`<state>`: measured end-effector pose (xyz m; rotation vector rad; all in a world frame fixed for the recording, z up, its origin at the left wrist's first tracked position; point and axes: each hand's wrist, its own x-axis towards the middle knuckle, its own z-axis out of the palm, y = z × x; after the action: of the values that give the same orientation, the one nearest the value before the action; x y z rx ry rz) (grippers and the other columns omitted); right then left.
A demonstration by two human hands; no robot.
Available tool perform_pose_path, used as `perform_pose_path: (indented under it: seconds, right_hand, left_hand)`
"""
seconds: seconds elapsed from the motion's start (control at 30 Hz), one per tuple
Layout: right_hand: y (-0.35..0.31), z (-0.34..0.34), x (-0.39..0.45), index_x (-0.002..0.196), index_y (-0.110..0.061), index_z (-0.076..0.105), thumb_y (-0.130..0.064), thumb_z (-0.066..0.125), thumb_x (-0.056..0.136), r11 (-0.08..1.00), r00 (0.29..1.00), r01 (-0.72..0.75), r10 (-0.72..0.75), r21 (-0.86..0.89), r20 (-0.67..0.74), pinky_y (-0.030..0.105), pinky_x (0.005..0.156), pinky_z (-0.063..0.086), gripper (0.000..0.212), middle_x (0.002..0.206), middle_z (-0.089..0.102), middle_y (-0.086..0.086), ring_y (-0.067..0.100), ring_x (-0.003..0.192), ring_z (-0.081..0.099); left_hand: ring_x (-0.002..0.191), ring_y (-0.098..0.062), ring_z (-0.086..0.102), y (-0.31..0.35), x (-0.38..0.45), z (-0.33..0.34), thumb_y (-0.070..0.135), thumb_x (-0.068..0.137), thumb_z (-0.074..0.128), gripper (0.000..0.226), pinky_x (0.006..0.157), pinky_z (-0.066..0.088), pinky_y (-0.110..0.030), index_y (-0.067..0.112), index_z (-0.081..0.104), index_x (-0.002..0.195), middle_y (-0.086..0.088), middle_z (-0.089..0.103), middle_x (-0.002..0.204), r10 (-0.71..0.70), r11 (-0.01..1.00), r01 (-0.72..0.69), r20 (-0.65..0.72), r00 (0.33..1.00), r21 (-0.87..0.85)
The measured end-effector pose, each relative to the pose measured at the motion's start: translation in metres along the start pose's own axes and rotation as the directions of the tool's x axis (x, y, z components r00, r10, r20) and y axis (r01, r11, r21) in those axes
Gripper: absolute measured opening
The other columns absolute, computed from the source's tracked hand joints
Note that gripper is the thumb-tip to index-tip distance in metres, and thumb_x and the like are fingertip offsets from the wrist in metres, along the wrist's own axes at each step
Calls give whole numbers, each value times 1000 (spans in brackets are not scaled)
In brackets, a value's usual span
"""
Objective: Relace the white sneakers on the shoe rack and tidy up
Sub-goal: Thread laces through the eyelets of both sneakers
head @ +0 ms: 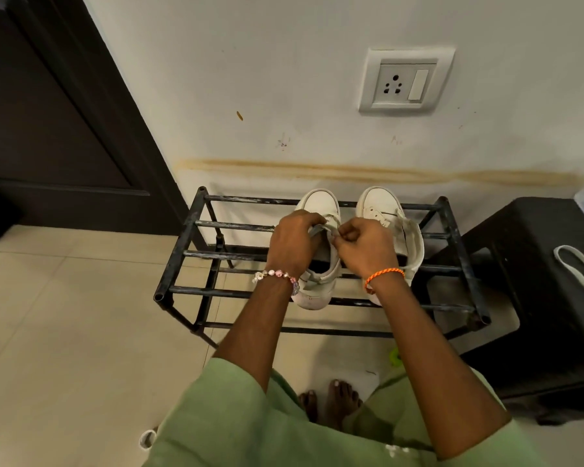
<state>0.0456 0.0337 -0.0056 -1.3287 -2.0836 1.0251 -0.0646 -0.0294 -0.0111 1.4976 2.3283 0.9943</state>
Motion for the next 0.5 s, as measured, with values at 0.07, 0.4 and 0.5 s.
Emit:
perform_pose_path:
  seconds: [0.07, 0.4, 0.5]
  right_hand:
    - [1, -4, 7, 73, -10, 65, -11, 72, 78, 994, 994, -86, 81, 74, 69, 32, 72, 55, 9, 74, 68, 12, 24, 70, 66]
    - [-3, -16, 25, 78, -6, 61, 6, 67, 81, 900, 898, -365, 273, 237, 344, 32, 58, 60, 14, 82, 65, 16, 23, 66, 66]
    - [0, -14, 27, 78, -9, 61, 4, 66, 81, 912, 907, -343, 258, 227, 333, 33, 61, 60, 14, 83, 66, 14, 24, 69, 68]
  left_hand:
    - [97, -27, 63, 3, 0, 1, 12, 82, 65, 23, 83, 49, -37, 10, 72, 103, -10, 69, 105, -16, 999, 17, -31, 999, 29]
    - [81, -31, 61, 1, 1, 10, 16, 88, 54, 16, 65, 41, -35, 8, 66, 95, -10, 66, 92, 109, 960, -88, -64, 992, 266]
    - [76, -30, 61, 2, 0, 11, 13, 88, 56, 17, 60, 45, -34, 10, 64, 102, -9, 67, 92, 166, 965, -140, -104, 981, 222]
